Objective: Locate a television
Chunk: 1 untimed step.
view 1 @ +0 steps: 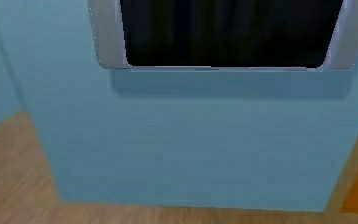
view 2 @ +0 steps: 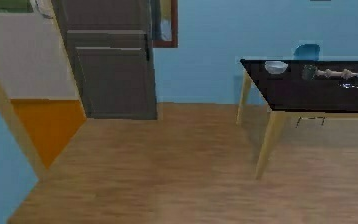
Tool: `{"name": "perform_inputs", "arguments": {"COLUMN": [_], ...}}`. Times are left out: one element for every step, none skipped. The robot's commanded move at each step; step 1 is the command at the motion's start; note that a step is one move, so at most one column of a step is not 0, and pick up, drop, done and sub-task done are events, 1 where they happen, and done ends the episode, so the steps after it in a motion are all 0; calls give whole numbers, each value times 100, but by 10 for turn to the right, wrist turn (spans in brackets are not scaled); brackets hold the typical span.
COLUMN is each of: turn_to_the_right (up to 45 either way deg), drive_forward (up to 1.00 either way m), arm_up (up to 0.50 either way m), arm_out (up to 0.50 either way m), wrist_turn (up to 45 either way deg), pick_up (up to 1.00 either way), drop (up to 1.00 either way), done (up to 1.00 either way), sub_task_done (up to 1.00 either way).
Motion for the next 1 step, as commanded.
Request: {"name": "perform_inputs", "arguments": {"turn_to_the_right": [0], "drive_forward": [15], "arm_up": [0], "arm_out": [0], "wrist_turn": [0], "pick_up": [0], "drop": [0], "done": [0], "sub_task_done": [0]}}
